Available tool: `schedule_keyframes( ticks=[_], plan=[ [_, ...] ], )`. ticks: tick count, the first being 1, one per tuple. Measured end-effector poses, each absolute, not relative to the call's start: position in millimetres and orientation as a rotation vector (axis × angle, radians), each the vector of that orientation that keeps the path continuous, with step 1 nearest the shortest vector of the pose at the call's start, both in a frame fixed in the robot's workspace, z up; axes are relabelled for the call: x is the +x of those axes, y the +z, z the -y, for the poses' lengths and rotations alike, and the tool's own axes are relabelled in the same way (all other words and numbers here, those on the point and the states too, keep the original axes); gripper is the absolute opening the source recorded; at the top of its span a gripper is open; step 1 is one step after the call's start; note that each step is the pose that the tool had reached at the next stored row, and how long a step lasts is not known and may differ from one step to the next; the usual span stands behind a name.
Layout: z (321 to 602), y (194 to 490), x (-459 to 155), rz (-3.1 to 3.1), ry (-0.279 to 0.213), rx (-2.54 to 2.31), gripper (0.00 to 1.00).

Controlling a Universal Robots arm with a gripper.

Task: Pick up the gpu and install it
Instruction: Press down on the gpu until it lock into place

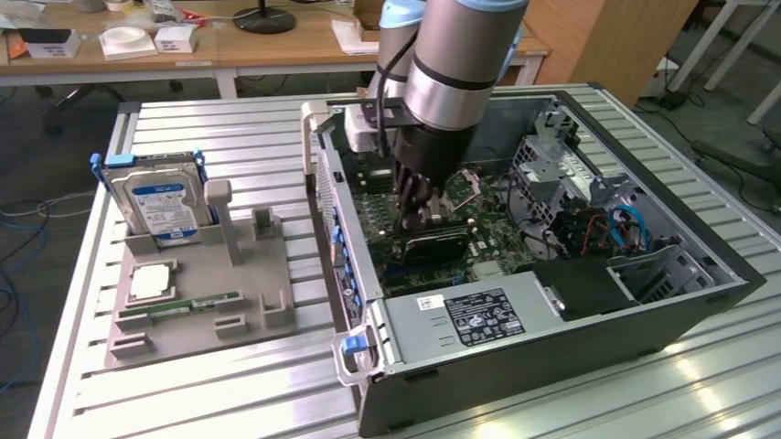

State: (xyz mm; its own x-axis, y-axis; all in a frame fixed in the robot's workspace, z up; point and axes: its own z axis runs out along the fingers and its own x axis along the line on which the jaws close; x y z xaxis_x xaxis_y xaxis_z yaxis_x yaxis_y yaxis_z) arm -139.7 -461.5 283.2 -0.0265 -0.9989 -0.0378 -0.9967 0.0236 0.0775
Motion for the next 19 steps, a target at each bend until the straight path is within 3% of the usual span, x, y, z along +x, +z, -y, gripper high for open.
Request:
schedule_keyframes(
  ticks=[10,19],
  plan=[
    [455,283,-142,2.168,-0.242,2.11,0.1],
    [443,283,-146,2.146,-0.281,2.086,0.1]
  ],
)
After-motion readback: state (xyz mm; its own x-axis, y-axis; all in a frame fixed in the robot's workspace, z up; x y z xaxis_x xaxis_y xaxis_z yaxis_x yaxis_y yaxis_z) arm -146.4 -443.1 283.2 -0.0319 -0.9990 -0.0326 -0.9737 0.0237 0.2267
